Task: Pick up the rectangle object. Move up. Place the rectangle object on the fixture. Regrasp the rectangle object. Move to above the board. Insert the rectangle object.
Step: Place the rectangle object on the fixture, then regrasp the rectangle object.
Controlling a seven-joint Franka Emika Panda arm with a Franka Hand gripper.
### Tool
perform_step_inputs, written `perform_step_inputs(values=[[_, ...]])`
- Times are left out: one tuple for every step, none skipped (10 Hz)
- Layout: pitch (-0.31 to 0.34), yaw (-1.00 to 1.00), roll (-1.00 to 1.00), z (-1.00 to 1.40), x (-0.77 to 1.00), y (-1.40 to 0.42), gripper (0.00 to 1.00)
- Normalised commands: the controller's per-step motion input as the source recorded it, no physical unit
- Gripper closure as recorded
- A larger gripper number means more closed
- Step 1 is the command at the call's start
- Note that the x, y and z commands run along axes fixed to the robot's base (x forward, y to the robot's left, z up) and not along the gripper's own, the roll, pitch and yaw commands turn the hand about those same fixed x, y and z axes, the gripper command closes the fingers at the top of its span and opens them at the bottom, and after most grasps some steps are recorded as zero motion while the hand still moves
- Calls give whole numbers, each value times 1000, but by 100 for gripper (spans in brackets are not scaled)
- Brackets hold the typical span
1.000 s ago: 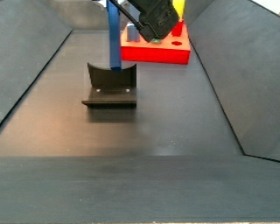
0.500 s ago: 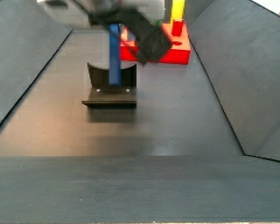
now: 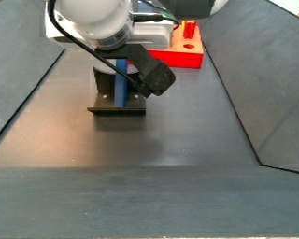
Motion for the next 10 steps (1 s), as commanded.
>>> perform_step_inputs(values=[[-116,1,-46,-302,59,94,100],[-112,15,-45,-303,56,93,100],[-109,21,-45,-304,53,92,100],[-106,24,-43,-304,52,91,100],[-102,29,-43,-305,49,90,100],[-99,31,-42,-305,46,90,100],[0,0,0,0,0,0,0],[44,7,90,1000,0,0,0],[46,11,95,1000,-3,4,0],[59,7,100,1000,-22,5,0]])
